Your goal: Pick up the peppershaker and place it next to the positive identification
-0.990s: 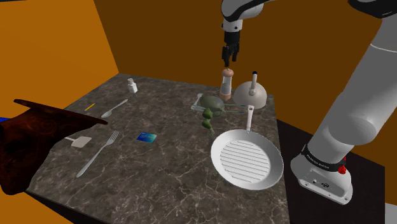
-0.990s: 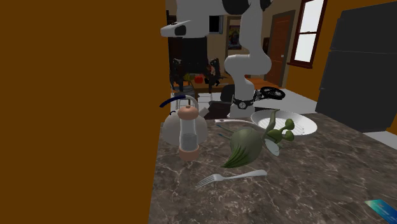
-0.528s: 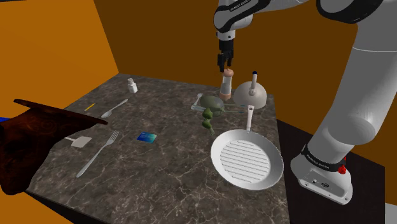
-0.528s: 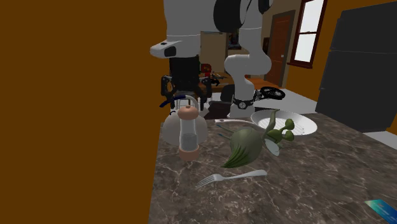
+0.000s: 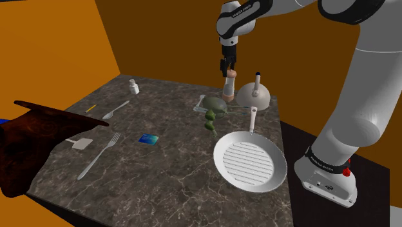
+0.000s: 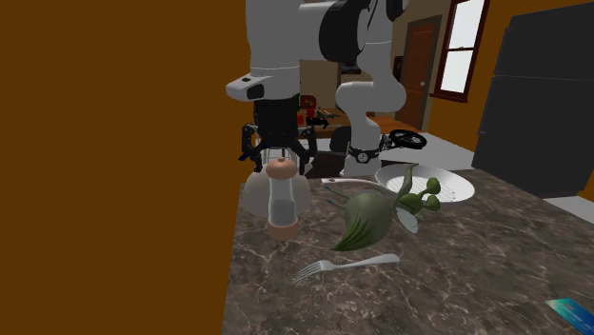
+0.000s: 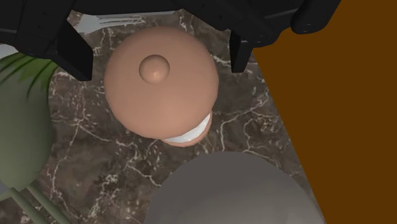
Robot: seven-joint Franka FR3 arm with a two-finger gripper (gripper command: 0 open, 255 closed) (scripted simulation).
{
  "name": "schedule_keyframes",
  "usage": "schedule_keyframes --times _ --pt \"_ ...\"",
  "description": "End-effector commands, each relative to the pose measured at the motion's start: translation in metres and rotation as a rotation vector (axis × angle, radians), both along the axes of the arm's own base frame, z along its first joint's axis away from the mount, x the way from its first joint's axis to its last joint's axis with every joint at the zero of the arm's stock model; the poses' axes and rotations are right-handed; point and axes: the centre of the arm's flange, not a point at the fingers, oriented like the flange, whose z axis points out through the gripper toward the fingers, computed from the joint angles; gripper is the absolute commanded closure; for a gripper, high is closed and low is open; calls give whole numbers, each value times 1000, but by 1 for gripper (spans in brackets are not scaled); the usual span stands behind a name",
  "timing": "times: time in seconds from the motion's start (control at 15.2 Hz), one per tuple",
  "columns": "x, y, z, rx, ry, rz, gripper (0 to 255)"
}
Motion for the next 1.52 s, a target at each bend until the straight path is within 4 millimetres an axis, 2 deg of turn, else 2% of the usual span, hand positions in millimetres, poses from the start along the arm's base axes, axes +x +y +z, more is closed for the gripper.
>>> schedule_keyframes --times 0.0,0.13,0.2,0.79,1.45 --pt "0 0 0 0 0 0 0" --pt "0 0 0 0 0 0 0" --pt "0 0 0 0 0 0 255" --pt "0 0 0 0 0 0 255" --pt "0 0 53 0 0 0 255"
